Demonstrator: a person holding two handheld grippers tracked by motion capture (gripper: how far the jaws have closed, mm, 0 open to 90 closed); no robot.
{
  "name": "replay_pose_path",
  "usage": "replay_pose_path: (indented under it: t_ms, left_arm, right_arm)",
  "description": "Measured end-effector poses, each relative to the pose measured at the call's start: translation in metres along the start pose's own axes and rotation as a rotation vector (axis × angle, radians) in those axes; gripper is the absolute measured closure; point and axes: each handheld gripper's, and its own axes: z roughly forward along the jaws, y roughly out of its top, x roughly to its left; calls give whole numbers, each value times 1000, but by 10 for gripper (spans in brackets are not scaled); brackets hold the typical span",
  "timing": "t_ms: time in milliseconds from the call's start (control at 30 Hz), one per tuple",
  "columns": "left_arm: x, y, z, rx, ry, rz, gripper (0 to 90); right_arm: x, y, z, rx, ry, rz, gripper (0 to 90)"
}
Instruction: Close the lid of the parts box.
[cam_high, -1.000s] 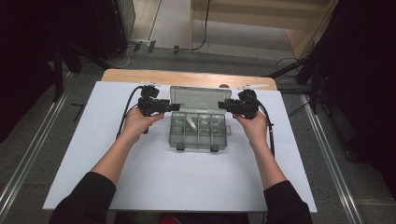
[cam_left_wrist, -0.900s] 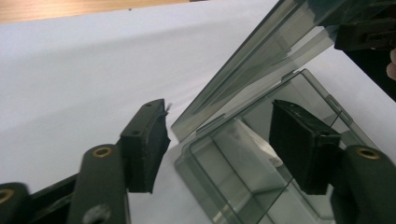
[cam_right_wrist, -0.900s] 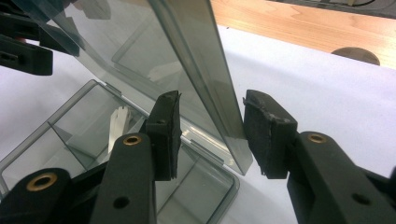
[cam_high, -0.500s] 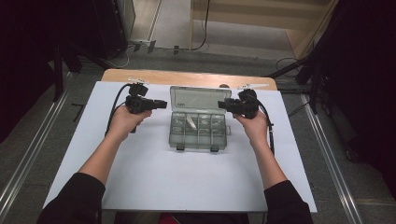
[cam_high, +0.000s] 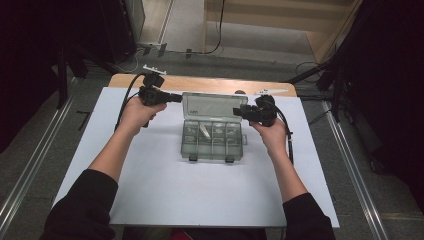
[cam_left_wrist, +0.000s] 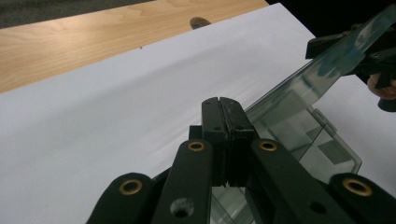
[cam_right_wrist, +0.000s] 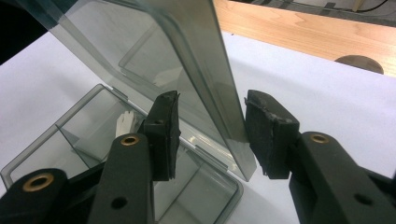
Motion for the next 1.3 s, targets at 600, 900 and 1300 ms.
replay_pose_path:
  t_ms: [600, 900, 1300]
  left_arm:
    - [-1, 9, 12, -8, -60, -7, 888]
    - [-1, 9, 14, -20, -71, -12, 888]
    - [-7, 7, 13, -18, -82, 0, 887]
  right_arm:
    - [-1, -3, -3, 12, 18, 18, 471]
    - [-9, -12, -16, 56, 44, 64, 484]
    - [-20, -15, -44, 107, 69, 86, 900]
